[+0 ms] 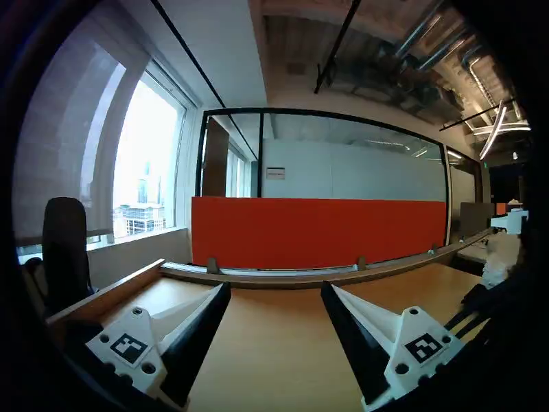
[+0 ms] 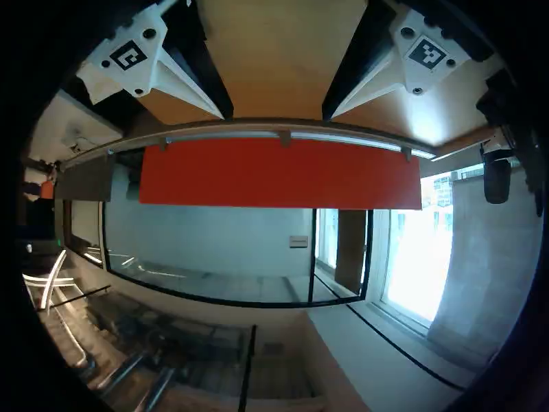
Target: Fold towel
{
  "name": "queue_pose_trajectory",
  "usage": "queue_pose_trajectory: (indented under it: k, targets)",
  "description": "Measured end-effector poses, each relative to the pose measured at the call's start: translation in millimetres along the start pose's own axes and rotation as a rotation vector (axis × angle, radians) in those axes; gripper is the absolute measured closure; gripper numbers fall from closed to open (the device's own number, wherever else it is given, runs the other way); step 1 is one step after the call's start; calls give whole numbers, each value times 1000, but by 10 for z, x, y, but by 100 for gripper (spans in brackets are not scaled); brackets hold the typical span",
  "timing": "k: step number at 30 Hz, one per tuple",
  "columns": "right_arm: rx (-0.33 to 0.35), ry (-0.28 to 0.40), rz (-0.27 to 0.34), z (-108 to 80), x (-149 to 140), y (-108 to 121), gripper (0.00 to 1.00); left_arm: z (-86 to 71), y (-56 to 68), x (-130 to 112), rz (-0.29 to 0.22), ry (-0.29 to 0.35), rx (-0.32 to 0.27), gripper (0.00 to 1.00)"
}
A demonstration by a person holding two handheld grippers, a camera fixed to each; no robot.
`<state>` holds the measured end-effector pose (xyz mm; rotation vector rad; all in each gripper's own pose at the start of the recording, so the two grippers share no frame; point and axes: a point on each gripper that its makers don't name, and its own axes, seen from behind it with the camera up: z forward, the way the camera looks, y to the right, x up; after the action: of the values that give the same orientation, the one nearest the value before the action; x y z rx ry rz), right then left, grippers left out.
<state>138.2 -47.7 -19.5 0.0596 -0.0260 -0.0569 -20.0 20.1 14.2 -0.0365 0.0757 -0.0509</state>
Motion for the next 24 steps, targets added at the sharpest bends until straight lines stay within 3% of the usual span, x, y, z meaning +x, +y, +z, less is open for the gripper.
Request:
queue_pose_trajectory:
  k: [8,24]
  targets:
    - [-1,-4,-9,7,-112,-72,0,-28,39,-294,32,0,-18,2]
    - [21,-9,-8,132,-252,-269,0,-110,-131,-809,60,3,33,3]
